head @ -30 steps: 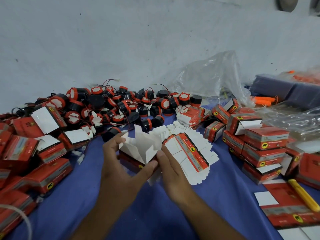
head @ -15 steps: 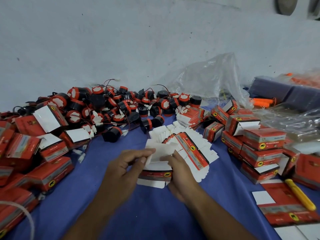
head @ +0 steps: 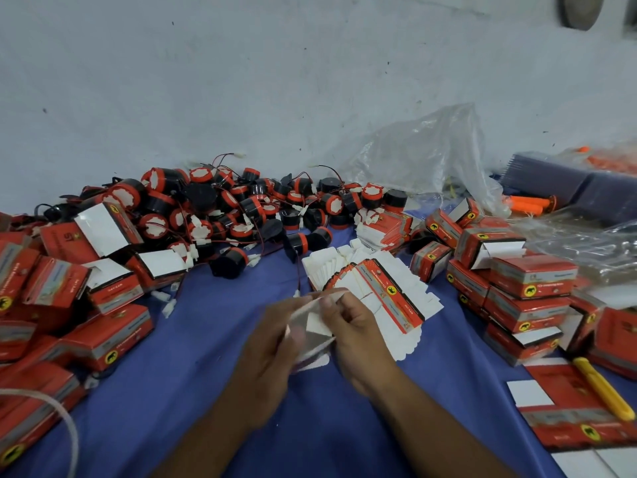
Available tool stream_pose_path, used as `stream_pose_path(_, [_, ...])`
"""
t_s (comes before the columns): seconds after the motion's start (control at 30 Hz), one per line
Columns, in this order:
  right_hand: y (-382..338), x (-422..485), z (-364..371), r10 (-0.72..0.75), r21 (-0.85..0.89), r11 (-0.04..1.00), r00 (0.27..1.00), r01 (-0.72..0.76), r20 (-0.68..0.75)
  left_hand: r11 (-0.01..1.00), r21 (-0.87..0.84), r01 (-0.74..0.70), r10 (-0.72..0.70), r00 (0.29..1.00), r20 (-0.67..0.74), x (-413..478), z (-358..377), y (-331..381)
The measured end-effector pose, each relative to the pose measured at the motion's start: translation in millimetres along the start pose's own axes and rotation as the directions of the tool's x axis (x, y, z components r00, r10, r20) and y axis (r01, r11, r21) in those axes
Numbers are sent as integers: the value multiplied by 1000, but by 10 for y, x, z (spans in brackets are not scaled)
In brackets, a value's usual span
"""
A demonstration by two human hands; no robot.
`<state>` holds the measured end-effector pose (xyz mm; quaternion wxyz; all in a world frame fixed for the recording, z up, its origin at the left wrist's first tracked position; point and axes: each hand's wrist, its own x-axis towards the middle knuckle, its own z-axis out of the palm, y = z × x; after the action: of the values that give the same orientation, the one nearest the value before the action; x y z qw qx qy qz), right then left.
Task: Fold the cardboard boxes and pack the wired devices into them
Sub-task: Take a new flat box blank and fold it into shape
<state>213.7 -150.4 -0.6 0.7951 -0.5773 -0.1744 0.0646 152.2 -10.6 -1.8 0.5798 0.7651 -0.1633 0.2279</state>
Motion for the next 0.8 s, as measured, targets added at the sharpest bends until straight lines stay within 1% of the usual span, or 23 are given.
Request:
stream_pose_path(0.03, [-8, 8, -4, 17, 25, 1000, 1000, -17, -10, 990, 80, -120, 114, 990, 79, -18, 12, 3])
stream_pose_path(0.07, [-18, 13, -7, 38, 37, 999, 999, -38, -8, 969, 142, -201, 180, 972, 151, -27, 17, -20])
stream_pose_path(0.1, [-26, 16, -10, 61, 43, 997, 998, -61, 2, 955, 182, -234, 201, 962, 183, -28, 20, -35])
stream_pose_path(0.13, [-41, 20, -13, 82, 53, 995, 996, -83, 19, 954, 200, -223, 190, 967, 172, -19, 28, -32])
stream_pose_path(0.17, [-54, 24, -7, 107, 68, 992, 994, -109, 38, 960, 210, -184, 160, 979, 124, -13, 33, -26])
stream_pose_path(0.23, [-67, 16, 19, 160, 103, 981, 985, -167, 71, 977, 202, -63, 73, 996, -41, -7, 27, -24])
stream_pose_path(0.27, [-71, 2, 31, 167, 93, 980, 983, -174, 83, 980, 201, -15, 42, 991, -129, -7, 14, -48])
stream_pose_path(0.33, [-58, -38, 68, 135, -31, 991, 986, -132, 101, 973, 230, 33, 28, 965, -260, -18, -9, -94])
stream_pose_path(0.4, [-16, -75, 103, 66, -190, 981, 991, -44, 114, 960, 270, 77, 12, 950, -313, -26, -18, -90])
stream_pose_path(0.47, [6, -82, 129, 11, -218, 976, 997, 7, 82, 936, 342, 80, 25, 956, -293, -36, -8, -49])
stream_pose_path(0.5, [17, -76, 118, -12, -219, 975, 998, 27, 68, 921, 387, 54, 52, 965, -259, -46, -4, -27])
stream_pose_path(0.6, [11, -52, 89, -25, -188, 982, 998, 34, 49, 889, 445, -109, 186, 974, -132, -55, 5, 14])
stream_pose_path(0.67, [8, -47, 74, 13, -146, 989, 999, -7, 35, 848, 466, -252, 321, 944, -74, -50, 2, 26])
stream_pose_path(0.7, [5, -48, 69, 17, -153, 988, 999, -12, 36, 829, 477, -294, 363, 930, -59, -51, 2, 33])
stream_pose_path(0.73, [-1, -52, 63, 18, -170, 985, 999, -11, 43, 825, 480, -298, 371, 927, -62, -54, -2, 38])
stream_pose_path(0.8, [-7, -65, 43, 25, -250, 968, 996, -4, 81, 874, 429, -229, 300, 948, -104, -70, -2, 60])
